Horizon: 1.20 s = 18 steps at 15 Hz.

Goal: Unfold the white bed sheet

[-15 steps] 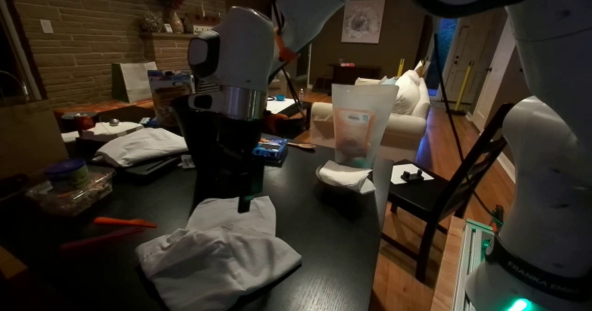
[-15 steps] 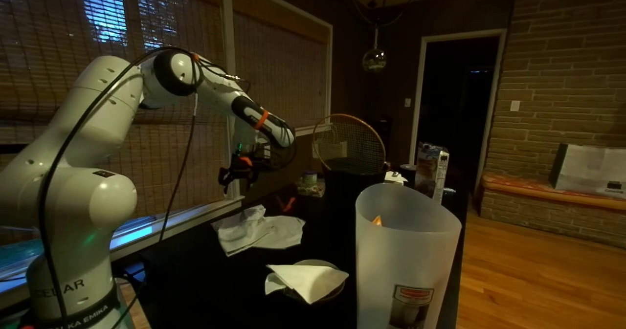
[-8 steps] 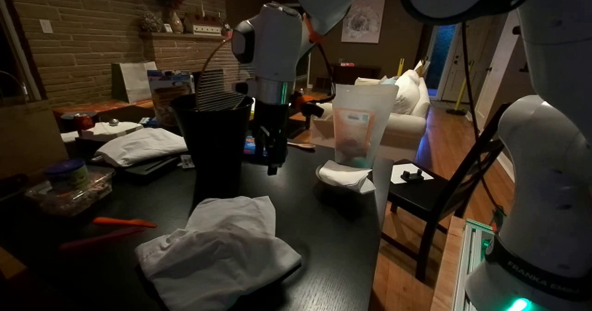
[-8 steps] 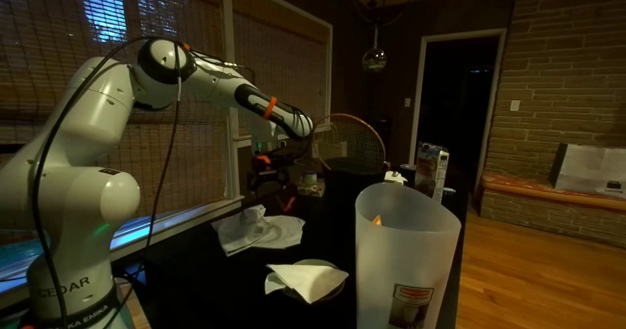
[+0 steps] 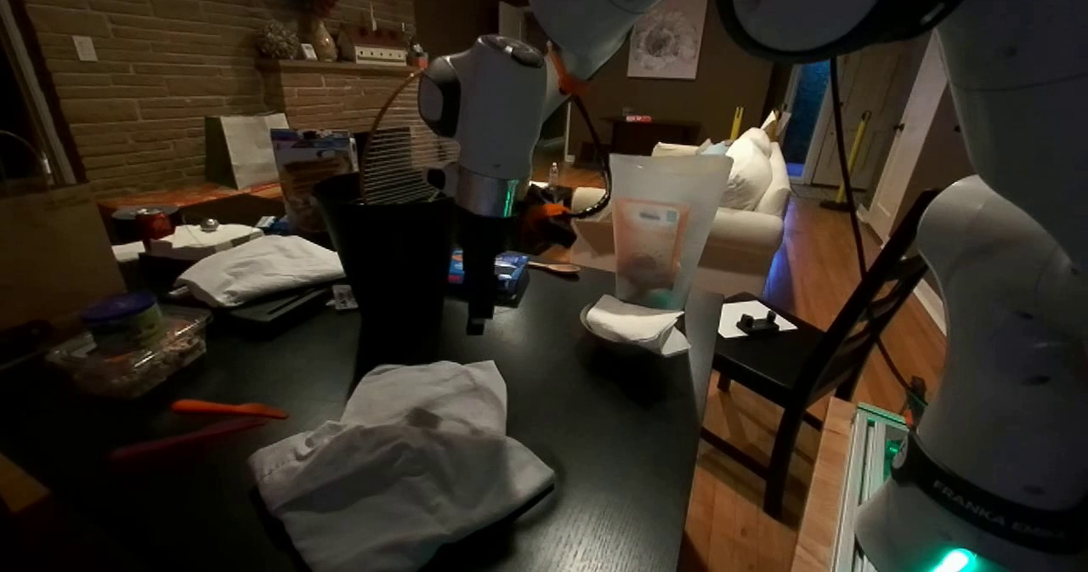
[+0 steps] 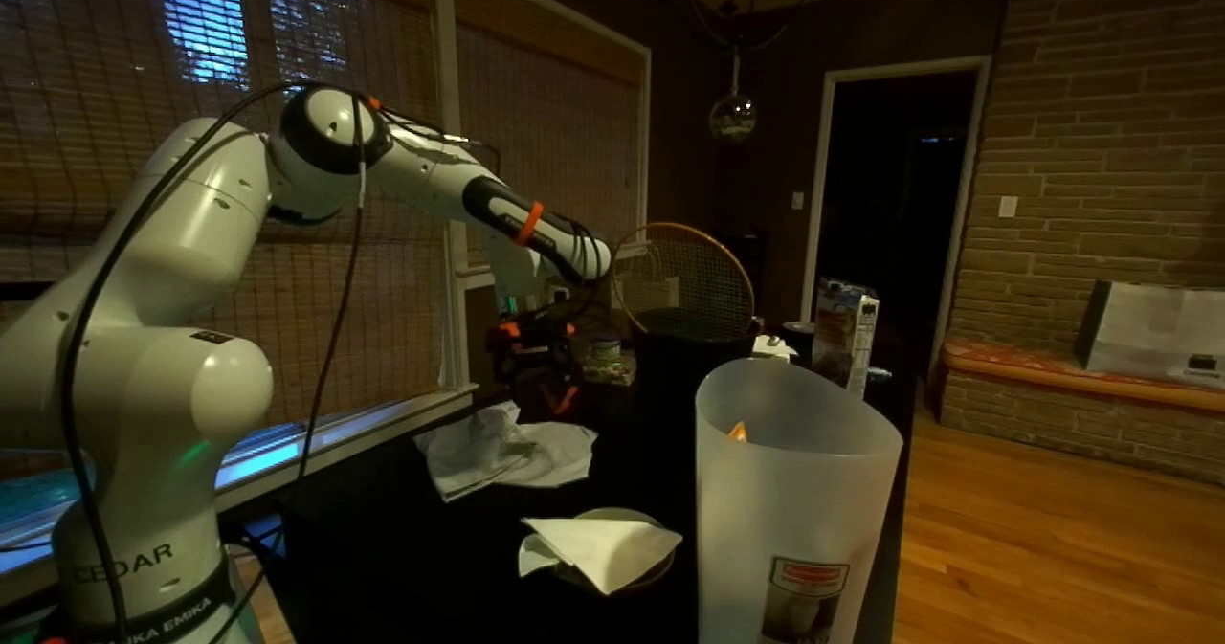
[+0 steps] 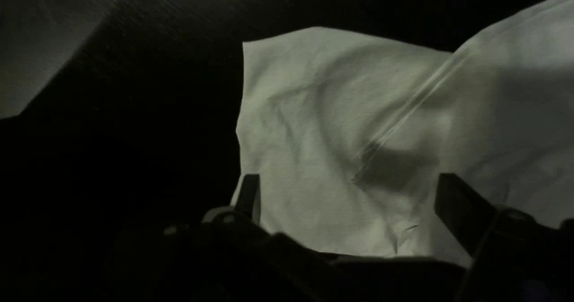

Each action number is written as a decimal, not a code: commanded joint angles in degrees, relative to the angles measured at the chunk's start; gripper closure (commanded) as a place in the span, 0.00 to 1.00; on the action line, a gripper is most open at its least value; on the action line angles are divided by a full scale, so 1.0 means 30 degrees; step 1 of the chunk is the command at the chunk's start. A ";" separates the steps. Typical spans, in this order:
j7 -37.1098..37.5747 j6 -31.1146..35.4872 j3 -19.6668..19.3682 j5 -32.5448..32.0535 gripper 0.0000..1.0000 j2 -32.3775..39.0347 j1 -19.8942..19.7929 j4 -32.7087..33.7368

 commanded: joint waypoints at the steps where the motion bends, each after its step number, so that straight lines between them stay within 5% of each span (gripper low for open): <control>1: 0.3989 -0.1492 0.0775 0.0221 0.00 0.1224 -0.0531 0.0707; 6: 0.8641 -0.2566 0.1032 0.1462 0.00 0.3673 -0.1156 0.2103; 7: 0.6946 -0.3371 0.1526 0.0665 0.00 0.2322 -0.0969 0.0614; 11: 0.7815 -0.4806 0.2365 0.2036 0.00 0.2944 -0.1773 0.1219; 18: 0.5754 -0.6762 0.6771 0.5109 0.00 0.3864 -0.5016 0.2149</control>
